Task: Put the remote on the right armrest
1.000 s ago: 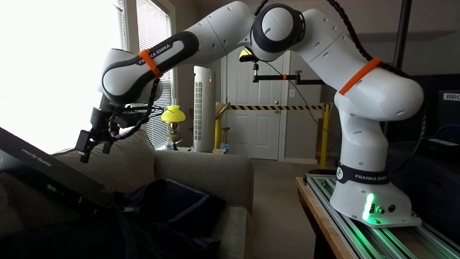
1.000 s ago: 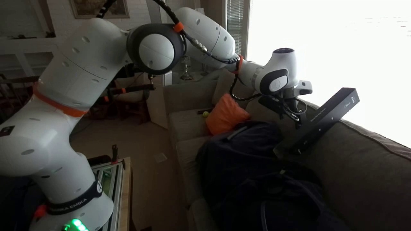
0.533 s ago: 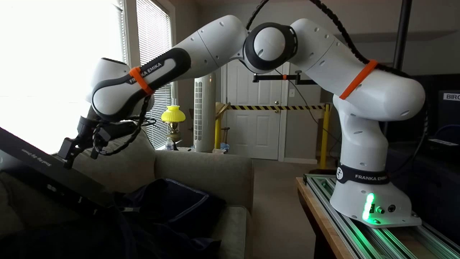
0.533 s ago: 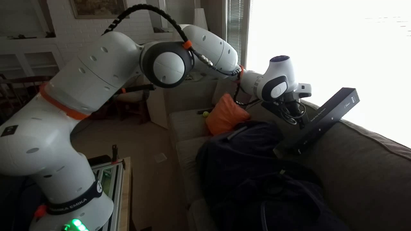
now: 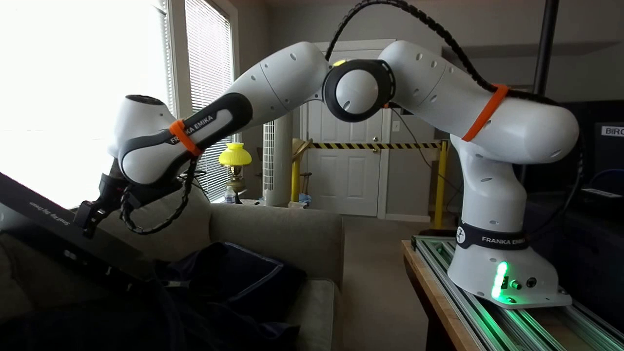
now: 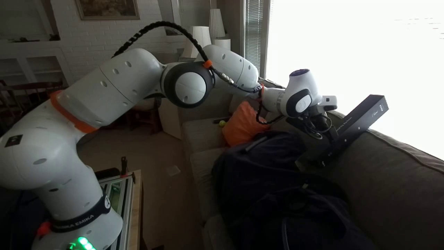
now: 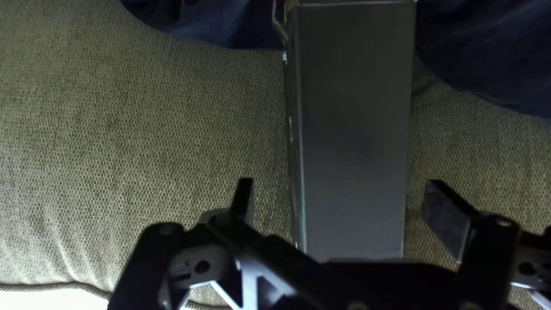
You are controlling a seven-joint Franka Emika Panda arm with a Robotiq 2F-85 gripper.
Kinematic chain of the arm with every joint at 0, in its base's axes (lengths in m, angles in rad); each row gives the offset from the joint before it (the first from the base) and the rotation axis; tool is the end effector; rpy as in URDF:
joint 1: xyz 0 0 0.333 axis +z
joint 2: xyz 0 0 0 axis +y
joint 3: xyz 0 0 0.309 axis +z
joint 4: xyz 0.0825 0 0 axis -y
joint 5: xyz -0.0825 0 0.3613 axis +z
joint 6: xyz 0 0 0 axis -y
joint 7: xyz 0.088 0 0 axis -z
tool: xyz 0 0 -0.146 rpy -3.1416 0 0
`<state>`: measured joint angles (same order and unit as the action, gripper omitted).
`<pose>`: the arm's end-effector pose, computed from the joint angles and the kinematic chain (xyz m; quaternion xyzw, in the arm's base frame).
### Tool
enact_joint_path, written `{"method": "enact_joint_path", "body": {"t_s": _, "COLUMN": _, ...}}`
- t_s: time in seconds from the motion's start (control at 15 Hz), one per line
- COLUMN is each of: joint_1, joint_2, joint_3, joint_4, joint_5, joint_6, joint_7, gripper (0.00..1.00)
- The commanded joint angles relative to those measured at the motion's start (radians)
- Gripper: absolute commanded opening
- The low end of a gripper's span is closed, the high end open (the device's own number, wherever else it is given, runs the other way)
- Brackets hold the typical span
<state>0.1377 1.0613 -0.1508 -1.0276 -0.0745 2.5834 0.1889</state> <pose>0.8113 0.0369 0.2226 0.9652 -0.0185 0.2542 0.0590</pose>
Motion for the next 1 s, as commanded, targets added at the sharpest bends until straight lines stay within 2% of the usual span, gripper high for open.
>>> {"method": "enact_joint_path", "body": {"t_s": 0.0, "joint_1": 0.014, "joint_2": 0.078, "joint_3": -0.036, "joint_4": 0.104, "joint_5": -0.035, "joint_6": -0.014, "joint_7": 0.055, "gripper": 1.0}}
{"method": "enact_joint_path", "body": {"t_s": 0.93, "joint_1": -0.002, "joint_2": 0.155, "joint_3": -0.012, "joint_4": 0.204, "joint_5": -0.019, "joint_6": -0.031, "joint_7": 0.04, "gripper": 1.0}}
